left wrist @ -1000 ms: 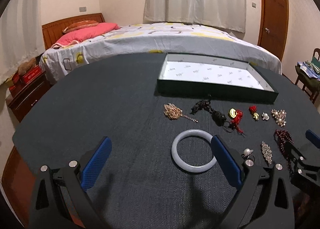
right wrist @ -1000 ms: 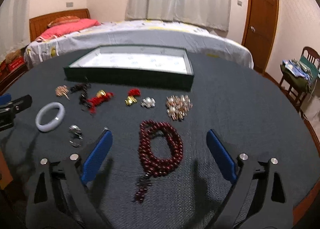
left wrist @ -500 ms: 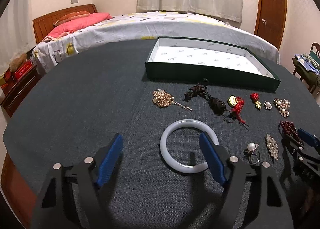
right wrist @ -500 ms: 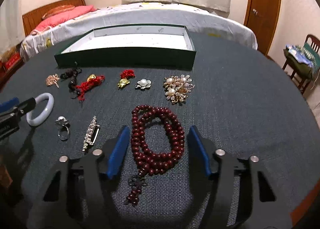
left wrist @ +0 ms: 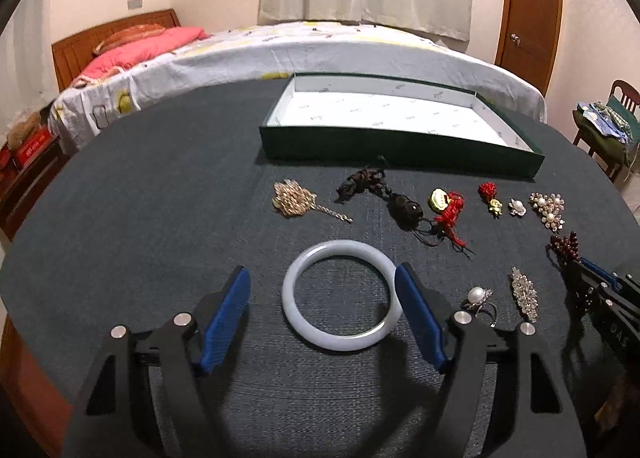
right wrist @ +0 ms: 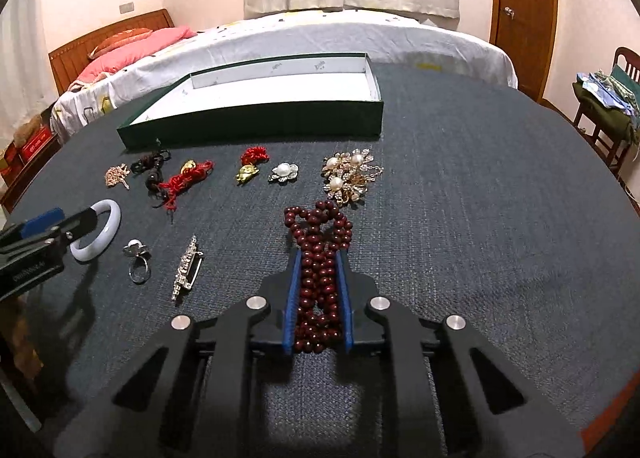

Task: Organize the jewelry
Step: 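Grasp the white jade bangle with the left tool while the right tool grasps the red bead bracelet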

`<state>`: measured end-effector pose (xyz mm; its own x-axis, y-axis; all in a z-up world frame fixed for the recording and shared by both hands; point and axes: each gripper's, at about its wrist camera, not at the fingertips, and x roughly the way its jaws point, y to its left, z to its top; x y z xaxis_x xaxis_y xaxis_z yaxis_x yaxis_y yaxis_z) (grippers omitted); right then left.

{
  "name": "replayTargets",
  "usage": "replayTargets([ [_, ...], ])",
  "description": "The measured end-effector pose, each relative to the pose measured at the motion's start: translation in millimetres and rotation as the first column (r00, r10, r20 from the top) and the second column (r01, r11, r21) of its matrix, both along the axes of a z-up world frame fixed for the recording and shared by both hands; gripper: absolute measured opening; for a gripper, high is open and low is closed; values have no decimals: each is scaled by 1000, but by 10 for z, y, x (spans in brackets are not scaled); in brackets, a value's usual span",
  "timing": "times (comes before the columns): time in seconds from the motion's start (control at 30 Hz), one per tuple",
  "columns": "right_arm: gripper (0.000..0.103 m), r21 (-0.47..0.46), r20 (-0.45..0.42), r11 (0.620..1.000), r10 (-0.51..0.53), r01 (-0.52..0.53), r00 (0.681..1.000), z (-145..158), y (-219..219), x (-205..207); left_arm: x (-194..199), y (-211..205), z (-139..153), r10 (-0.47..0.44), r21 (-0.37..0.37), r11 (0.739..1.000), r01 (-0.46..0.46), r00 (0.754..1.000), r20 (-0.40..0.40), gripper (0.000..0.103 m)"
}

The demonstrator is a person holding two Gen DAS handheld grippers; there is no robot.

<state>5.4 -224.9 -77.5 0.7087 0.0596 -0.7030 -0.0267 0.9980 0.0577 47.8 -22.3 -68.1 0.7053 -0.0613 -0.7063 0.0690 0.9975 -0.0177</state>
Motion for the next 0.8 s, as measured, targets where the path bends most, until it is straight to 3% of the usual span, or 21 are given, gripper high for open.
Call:
replayTargets([
  [0.27, 13, 21, 19, 1000, -2, 2, 1000, 38, -62, -43, 61, -105, -91, -18, 45, 999, 19, 1000, -18, 78],
  [0.5, 13, 25, 21, 1000, -3, 2, 1000, 41, -74, -50, 80, -83, -146, -29, 31, 999, 30, 999, -33, 78],
  [0.67, 13, 24, 21, 1000, -3, 3, 1000, 42, -74, -49, 68, -66, -147, -37, 30, 999, 38, 999, -25, 69],
  [0.8, 13, 25, 21, 1000, -3, 2, 1000, 43, -76, -50, 39, -70, -153, -56, 31, 998, 57, 998, -26, 69],
])
